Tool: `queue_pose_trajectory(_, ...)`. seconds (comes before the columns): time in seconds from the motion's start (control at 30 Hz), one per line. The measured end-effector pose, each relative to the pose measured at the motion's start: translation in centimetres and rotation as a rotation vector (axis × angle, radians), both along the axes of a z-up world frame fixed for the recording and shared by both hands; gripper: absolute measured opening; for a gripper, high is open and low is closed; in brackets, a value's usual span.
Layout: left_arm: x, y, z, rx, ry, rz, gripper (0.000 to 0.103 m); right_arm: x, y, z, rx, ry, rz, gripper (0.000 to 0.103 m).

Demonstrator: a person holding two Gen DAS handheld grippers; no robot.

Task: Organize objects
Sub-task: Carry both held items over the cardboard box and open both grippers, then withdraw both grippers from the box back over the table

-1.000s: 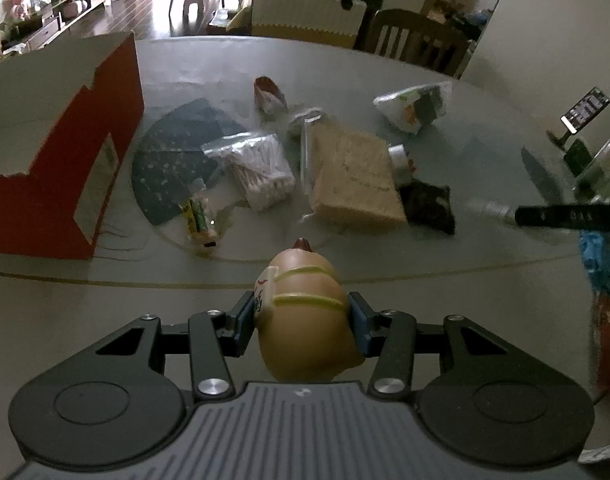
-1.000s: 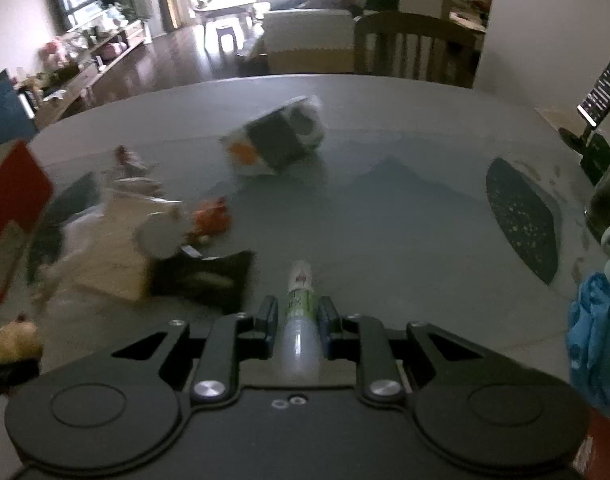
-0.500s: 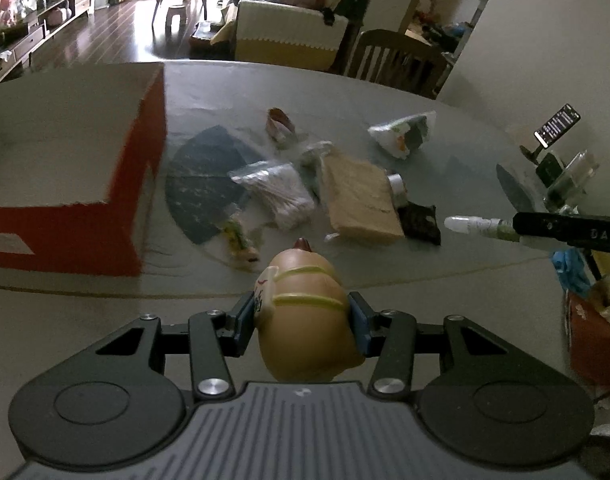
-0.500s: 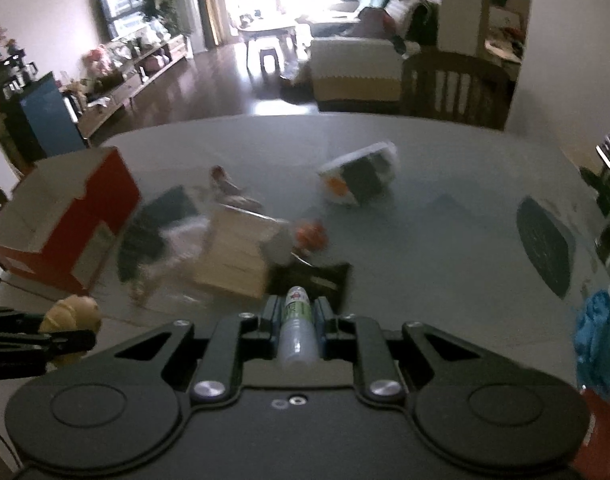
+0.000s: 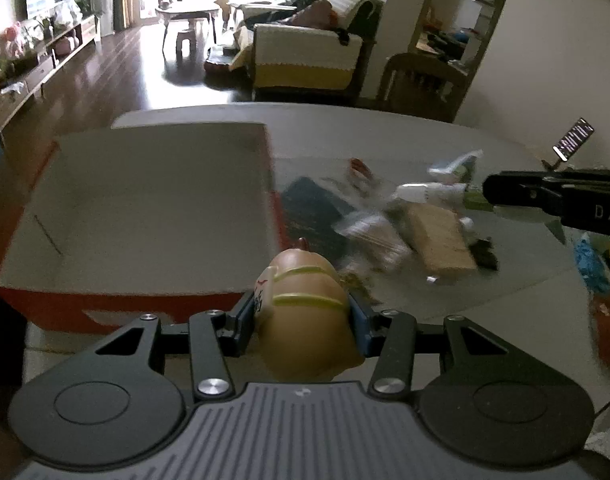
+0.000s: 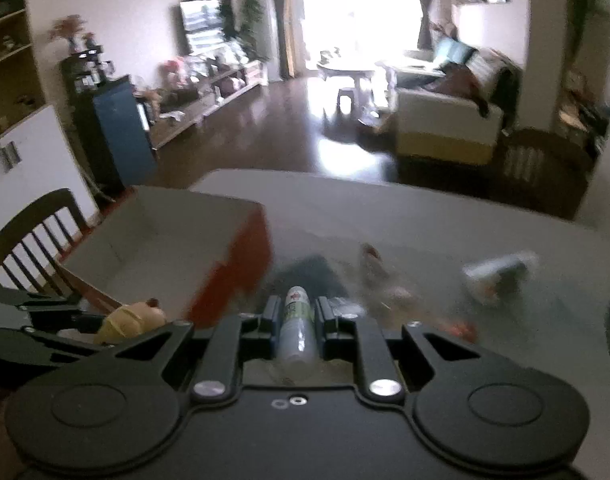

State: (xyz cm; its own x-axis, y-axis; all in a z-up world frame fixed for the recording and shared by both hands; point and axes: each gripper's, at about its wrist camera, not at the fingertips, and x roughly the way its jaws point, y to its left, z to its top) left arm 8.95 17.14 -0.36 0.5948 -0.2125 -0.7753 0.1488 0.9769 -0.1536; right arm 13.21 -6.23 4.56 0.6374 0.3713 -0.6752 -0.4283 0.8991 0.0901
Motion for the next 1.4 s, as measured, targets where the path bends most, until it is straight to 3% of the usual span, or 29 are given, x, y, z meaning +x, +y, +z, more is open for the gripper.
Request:
queue_pose_trajectory(0.2,2.1,4.7,0.3,0.068,-0.014,0.009,0.047,1.6,7.4,-0.7,0.008,-0.024,0.063,0.017)
queue_pose_trajectory(0.4,4.7,8.6,-1.4,0.151,0.016,-0.005,0.047,3.3,12.8,-3.5,-0.039,-0.015,0.092,0.017)
queue_pose_trajectory(0.53,6.6,10.5,-2.6,0.113,0.046,-0.023,0.047,4.0,14.7,-5.3,-0.062,0.020,0.094,0.017)
queue_pose_trajectory(0.6,7.6,10.8,-3.0,0.158,0.051,-0.020,0.047,4.2,16.0,-6.3,-0.080,0.024,0.101,0.017)
queue_pose_trajectory(0.87,11.4,12.5,-6.0,0.175,0.126,-0.007,0.047,5.2,18.2,-9.2,-0.135,0.088,0.104,0.017)
queue_pose_trajectory(1.23,11.8,14.0,-8.7,0.150,0.195,0.007,0.047,5.7,20.0,-11.8,-0.217,0.172,0.116,0.018)
queue_pose_trajectory(1.4,11.3,14.3,-8.6,0.146,0.195,0.007,0.047,5.2,19.9,-10.8,-0.203,0.160,0.149,0.036)
